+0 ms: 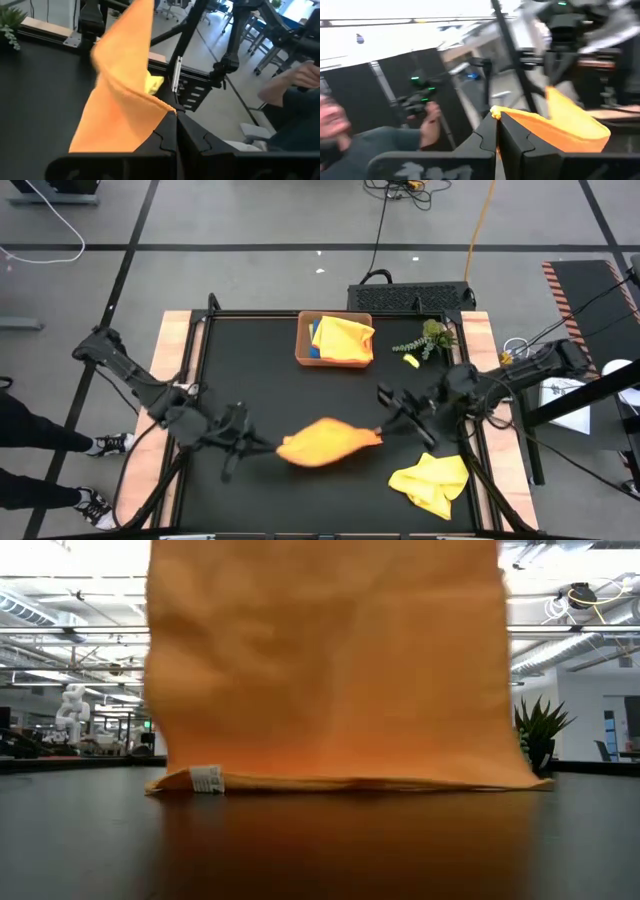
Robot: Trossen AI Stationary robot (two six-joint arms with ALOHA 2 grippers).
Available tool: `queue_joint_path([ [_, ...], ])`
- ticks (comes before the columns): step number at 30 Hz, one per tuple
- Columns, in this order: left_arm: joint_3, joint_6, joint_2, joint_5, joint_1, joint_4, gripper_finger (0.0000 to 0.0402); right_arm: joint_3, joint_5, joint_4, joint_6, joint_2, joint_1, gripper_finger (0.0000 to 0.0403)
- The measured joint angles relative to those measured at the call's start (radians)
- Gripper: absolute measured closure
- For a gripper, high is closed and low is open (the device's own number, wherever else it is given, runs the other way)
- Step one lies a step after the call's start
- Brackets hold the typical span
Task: Fold microfiber towels
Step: Fold the orange microfiber towel
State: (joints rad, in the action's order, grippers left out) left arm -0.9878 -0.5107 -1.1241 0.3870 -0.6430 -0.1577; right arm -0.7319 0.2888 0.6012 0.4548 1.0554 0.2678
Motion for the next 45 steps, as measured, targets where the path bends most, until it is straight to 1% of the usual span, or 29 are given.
queue_joint_path([
  [3,0.0,-0.032,-0.017,0.077,-0.086,0.024,0.04,0.014,-0.05,0.043,-0.015,0.0,0.082,0.0403],
  [5,-0.001,-0.032,-0.026,0.117,-0.136,0.097,0.04,0.015,-0.085,0.079,-0.029,0.0,0.137,0.0403],
  [8,-0.054,0.031,-0.048,0.185,-0.203,0.177,0.04,0.015,-0.103,0.177,-0.061,0.0,0.207,0.0403],
  [10,-0.115,0.098,-0.064,0.256,-0.244,0.171,0.04,0.015,-0.103,0.246,-0.101,0.0,0.237,0.0403],
  [12,-0.19,0.148,-0.079,0.328,-0.268,0.11,0.04,0.015,-0.113,0.277,-0.122,-0.008,0.247,0.0403],
  [14,-0.257,0.146,-0.087,0.394,-0.27,-0.016,0.04,0.015,-0.174,0.237,-0.154,-0.021,0.238,0.0403],
  [16,-0.298,0.083,-0.088,0.439,-0.253,-0.156,0.04,0.015,-0.252,0.153,-0.172,-0.034,0.208,0.0403],
  [18,-0.316,-0.008,-0.087,0.457,-0.217,-0.295,0.0401,0.015,-0.31,0.064,-0.175,-0.042,0.165,0.0403],
  [22,-0.302,-0.229,-0.077,0.444,-0.115,-0.58,0.0401,0.015,-0.389,-0.096,-0.173,-0.046,0.071,0.0403],
  [24,-0.283,-0.302,-0.076,0.417,-0.053,-0.703,0.0401,0.015,-0.428,-0.19,-0.186,-0.045,0.021,0.0403],
  [27,-0.232,-0.362,-0.076,0.384,0.042,-0.833,0.04,0.015,-0.494,-0.331,-0.214,-0.045,-0.051,0.0403],
  [29,-0.191,-0.345,-0.076,0.365,0.104,-0.865,0.04,0.027,-0.524,-0.378,-0.227,-0.045,-0.098,0.0403],
  [34,-0.069,-0.252,-0.076,0.297,0.251,-0.834,0.0399,0.109,-0.527,-0.381,-0.239,-0.045,-0.214,0.0403],
  [38,0.037,-0.139,-0.076,0.202,0.348,-0.699,0.04,0.192,-0.516,-0.341,-0.226,-0.045,-0.286,0.0403],
  [41,0.094,-0.049,-0.076,0.143,0.382,-0.57,0.0399,0.253,-0.437,-0.244,-0.208,-0.045,-0.315,0.0403],
  [45,0.147,0.048,-0.076,0.073,0.389,-0.415,0.0399,0.321,-0.329,-0.132,-0.17,-0.045,-0.316,0.0403],
])
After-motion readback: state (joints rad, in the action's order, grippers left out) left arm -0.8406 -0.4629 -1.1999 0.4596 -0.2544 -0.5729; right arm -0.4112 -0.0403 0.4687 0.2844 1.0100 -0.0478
